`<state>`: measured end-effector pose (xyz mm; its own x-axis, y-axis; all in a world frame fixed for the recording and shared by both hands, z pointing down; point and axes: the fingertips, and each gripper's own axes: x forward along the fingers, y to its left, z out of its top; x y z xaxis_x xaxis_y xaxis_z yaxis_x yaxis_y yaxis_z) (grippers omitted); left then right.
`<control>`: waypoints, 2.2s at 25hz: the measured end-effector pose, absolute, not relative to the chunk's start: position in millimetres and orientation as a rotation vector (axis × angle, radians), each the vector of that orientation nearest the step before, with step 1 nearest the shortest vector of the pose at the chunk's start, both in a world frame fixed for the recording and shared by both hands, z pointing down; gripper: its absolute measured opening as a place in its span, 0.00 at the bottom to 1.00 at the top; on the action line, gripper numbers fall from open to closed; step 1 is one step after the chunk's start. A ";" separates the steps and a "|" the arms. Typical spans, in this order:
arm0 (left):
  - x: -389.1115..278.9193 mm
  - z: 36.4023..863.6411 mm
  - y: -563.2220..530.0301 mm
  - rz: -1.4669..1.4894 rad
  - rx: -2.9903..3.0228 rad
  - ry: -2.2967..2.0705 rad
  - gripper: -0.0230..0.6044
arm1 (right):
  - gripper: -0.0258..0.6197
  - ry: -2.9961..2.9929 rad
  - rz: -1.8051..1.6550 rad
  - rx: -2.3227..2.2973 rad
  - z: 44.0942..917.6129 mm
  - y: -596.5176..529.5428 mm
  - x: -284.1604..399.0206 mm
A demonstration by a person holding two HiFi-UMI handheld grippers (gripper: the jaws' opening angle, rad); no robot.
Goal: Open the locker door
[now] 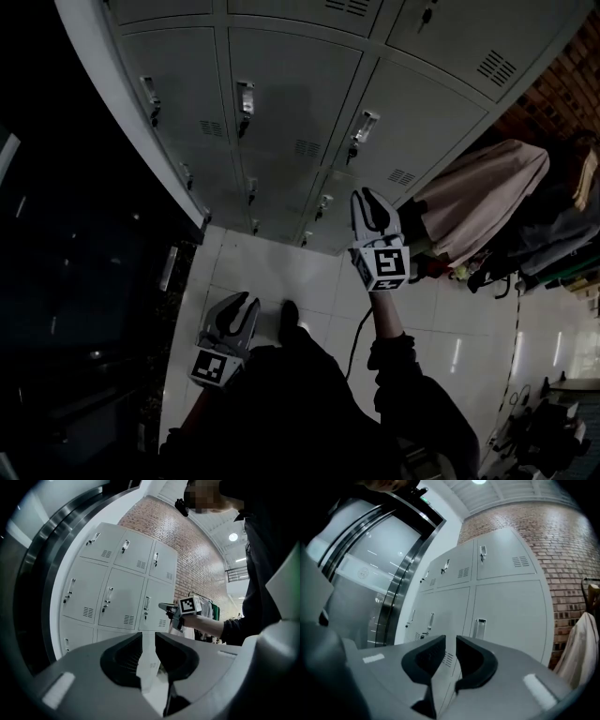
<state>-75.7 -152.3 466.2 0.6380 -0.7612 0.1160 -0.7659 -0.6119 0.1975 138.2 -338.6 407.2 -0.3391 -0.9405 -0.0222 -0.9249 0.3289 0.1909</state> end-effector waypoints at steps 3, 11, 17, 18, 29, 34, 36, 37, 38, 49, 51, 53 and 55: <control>-70.3 462.3 -188.5 0.042 2.622 -1.284 0.18 | 0.14 -2.473 -0.275 1.763 401.1 -398.0 150.8; -57.6 462.5 -248.1 0.051 2.569 -1.339 0.18 | 0.18 -2.442 -0.265 1.803 401.9 -500.6 166.2; -60.4 466.9 -259.2 0.065 2.556 -1.345 0.18 | 0.10 -2.447 -0.236 1.898 403.0 -515.1 167.3; -59.9 467.2 -257.1 0.066 2.560 -1.339 0.18 | 0.10 -2.454 -0.211 1.889 402.9 -514.5 168.3; -63.8 463.3 -182.9 0.040 2.660 -1.193 0.18 | 0.13 -2.546 -0.232 1.811 402.8 -368.2 174.0; -73.4 458.8 -126.5 0.021 2.708 -1.131 0.18 | 0.05 -2.402 -0.241 1.943 403.3 -300.4 221.3; -79.9 459.6 -100.9 0.023 2.709 -1.115 0.18 | 0.05 -2.355 -0.218 1.978 401.9 -279.3 231.8; -82.2 460.6 -88.6 0.028 2.708 -1.105 0.18 | 0.04 -2.332 -0.209 1.993 400.3 -267.3 234.9; -83.9 461.4 -77.4 0.032 2.708 -1.096 0.18 | 0.04 -2.316 -0.204 2.003 398.0 -253.6 235.4; -60.2 483.9 -7.4 0.102 2.675 -0.918 0.18 | 0.04 -2.349 -0.118 1.882 421.6 -46.0 141.1; -45.2 489.5 -2.3 0.116 2.687 -0.882 0.18 | 0.04 -2.320 -0.061 1.891 432.6 -15.6 139.9; -29.8 496.2 5.4 0.131 2.704 -0.855 0.18 | 0.04 -2.265 -0.023 1.941 439.8 13.0 149.0; -16.0 499.8 13.8 0.129 2.729 -0.855 0.18 | 0.04 -2.190 0.000 2.025 445.0 40.6 167.1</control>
<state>-16.0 13.8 499.8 0.8210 -0.5462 0.1663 -0.5709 -0.7863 0.2361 167.1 40.6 445.0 -0.0715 -0.9907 0.1158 -0.9907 0.0840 0.1074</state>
